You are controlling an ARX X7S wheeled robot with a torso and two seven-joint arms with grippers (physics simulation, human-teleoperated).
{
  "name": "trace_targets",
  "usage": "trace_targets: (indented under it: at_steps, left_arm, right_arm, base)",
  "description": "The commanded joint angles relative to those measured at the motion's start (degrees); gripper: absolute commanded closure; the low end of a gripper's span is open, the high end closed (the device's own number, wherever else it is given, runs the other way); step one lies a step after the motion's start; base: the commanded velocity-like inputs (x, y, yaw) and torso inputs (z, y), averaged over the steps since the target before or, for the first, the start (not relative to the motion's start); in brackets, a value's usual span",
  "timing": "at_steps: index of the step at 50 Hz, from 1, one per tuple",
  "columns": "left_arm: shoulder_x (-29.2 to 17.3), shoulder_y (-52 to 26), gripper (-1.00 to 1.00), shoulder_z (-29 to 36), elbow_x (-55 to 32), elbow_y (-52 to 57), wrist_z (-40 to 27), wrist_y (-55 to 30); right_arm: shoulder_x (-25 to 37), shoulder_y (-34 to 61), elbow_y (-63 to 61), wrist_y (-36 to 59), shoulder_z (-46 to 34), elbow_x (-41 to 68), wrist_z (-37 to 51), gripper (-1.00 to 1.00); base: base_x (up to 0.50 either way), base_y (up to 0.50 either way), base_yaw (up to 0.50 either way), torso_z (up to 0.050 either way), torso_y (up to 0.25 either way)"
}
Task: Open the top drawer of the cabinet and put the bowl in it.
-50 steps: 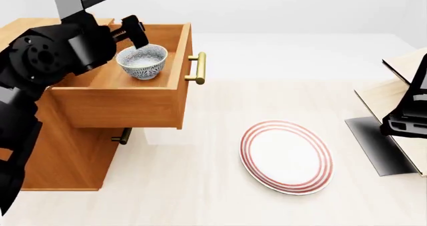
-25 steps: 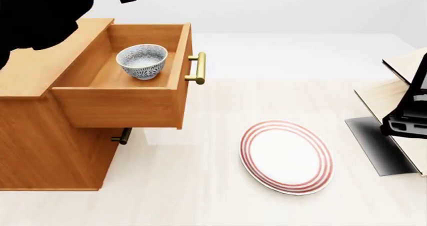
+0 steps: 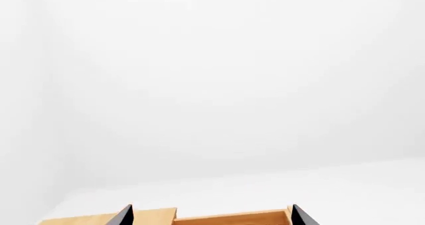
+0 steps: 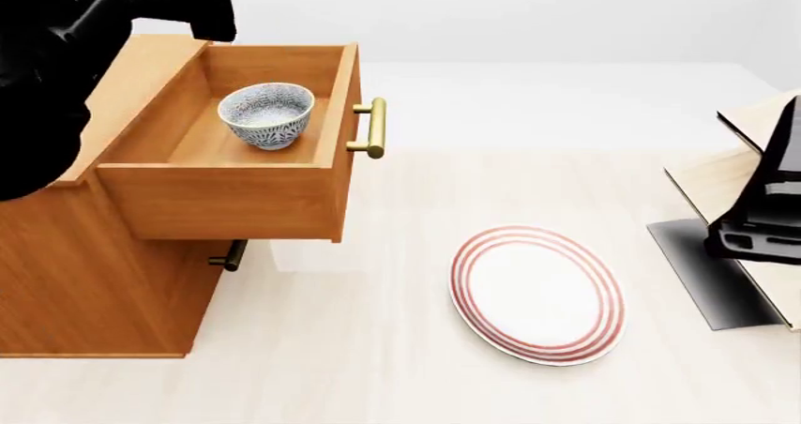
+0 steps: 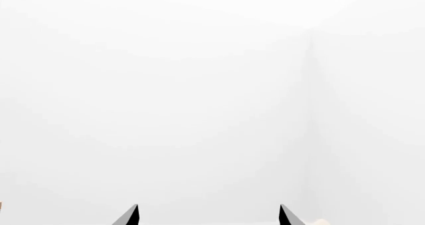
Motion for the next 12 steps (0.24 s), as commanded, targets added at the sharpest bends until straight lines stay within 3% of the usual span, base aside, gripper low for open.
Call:
trace_targets:
  at_steps: [1, 12]
  left_arm:
    - [-9.25, 2.82, -1.0, -1.12, -0.83, 16.03, -4.52, 1.06]
    - [-18.55, 4.76, -1.0, -3.43, -3.74, 27.81, -7.49, 3.5]
  right_arm:
    - [-0.5, 0.36, -0.75, -0.2, -1.09, -0.76, 0.22, -1.0]
    - [-0.9, -1.87, -1.79, -0.97, 0.47, -1.45, 0.26, -1.0]
  base:
    - [0.0, 0.0, 0.0, 0.0, 0.0]
    - [0.0, 0.0, 0.0, 0.0, 0.0]
